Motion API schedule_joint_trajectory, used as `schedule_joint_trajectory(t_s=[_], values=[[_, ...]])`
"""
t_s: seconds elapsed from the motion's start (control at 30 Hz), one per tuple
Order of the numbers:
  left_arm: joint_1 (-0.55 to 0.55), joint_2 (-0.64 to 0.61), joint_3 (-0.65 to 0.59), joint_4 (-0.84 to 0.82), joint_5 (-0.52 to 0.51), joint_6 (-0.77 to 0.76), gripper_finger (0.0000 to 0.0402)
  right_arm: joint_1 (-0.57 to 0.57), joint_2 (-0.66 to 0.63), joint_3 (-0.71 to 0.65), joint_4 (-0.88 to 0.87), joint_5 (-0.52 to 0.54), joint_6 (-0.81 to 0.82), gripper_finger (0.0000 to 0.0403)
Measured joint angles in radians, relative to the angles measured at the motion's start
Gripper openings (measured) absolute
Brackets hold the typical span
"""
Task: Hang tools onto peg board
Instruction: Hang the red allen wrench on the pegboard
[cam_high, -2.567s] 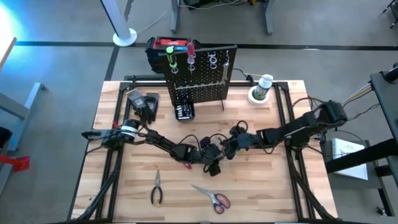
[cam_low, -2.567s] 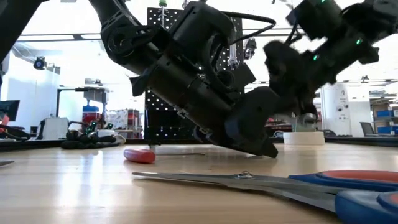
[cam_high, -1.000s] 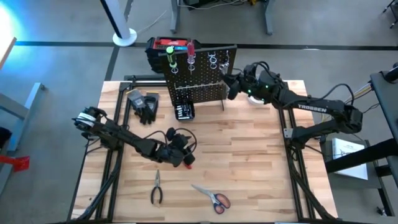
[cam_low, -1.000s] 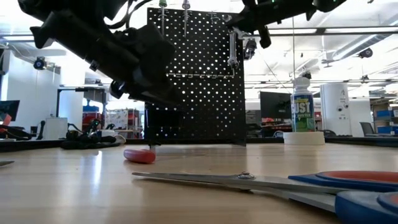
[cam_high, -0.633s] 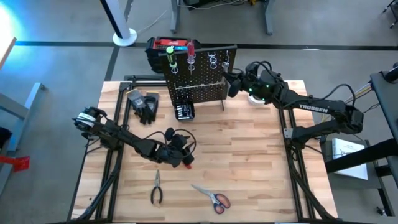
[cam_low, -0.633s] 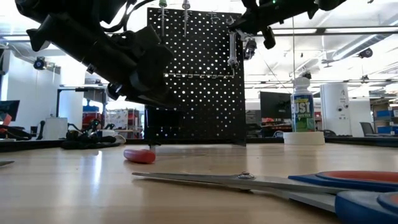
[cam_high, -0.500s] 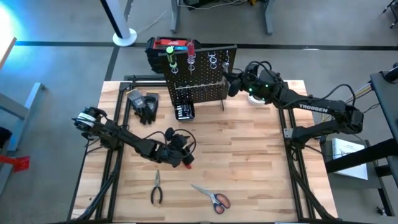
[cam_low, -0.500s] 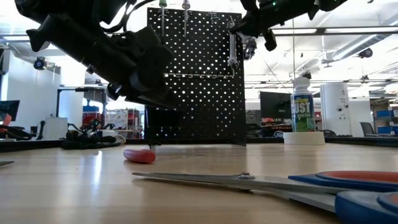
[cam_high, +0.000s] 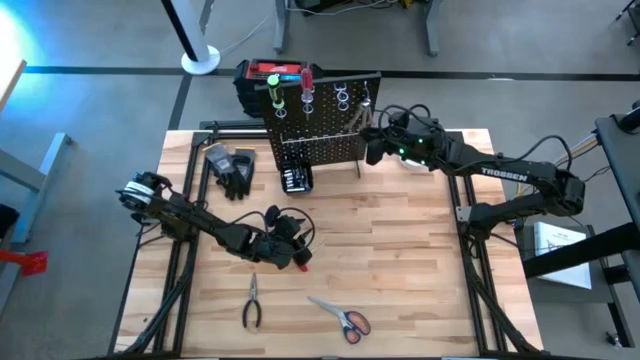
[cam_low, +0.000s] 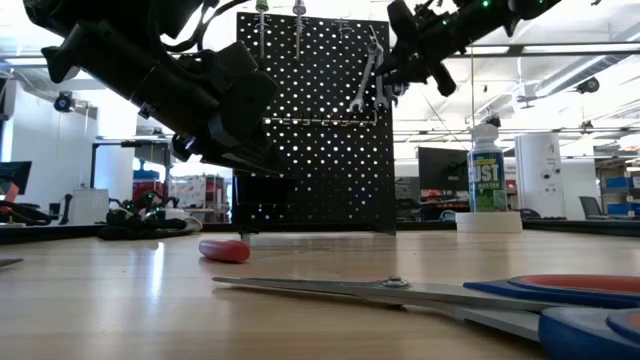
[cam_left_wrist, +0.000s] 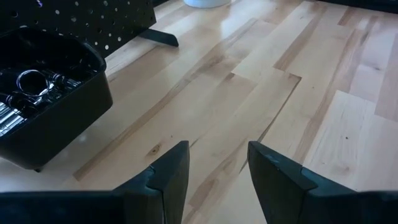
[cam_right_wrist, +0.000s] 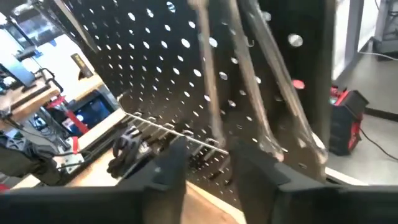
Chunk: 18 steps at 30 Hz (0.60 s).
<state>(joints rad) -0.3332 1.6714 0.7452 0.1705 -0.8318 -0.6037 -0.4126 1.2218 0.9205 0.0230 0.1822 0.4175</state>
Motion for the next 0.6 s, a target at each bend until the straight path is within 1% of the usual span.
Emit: schedule_joint_trajectory(t_s=[0.1, 0.2, 0.3, 0.37, 0.43, 0.53, 0.6], values=[[-0.001, 0.0, 0.0, -0.002, 0.0, -0.009, 0.0155, 0.007, -0.014, -0.003, -0.05, -0.009, 0.0, 0.0145], [-0.01, 0.0, 0.0, -0.014, 0.0, -0.021, 0.0155, 0.041, -0.036, -0.007, -0.127, -0.065, -0.006, 0.0173], [-0.022, 0.0, 0.0, -0.054, -0.008, -0.039, 0.0155, 0.105, -0.062, -0.018, -0.198, -0.106, -0.017, 0.0186], [-0.03, -0.003, 0.0, -0.098, -0.004, -0.048, 0.0155, 0.168, -0.077, -0.039, -0.224, -0.109, -0.034, 0.0188], [-0.034, -0.01, 0.0, -0.157, 0.053, -0.064, 0.0155, 0.242, -0.087, -0.073, -0.235, -0.113, -0.051, 0.0186], [-0.034, -0.022, 0.0, -0.229, 0.225, -0.109, 0.0155, 0.345, -0.089, -0.123, -0.234, -0.114, -0.066, 0.018], [-0.036, -0.024, 0.0, -0.253, 0.296, -0.125, 0.0155, 0.408, -0.085, -0.153, -0.226, -0.113, -0.069, 0.0175]])
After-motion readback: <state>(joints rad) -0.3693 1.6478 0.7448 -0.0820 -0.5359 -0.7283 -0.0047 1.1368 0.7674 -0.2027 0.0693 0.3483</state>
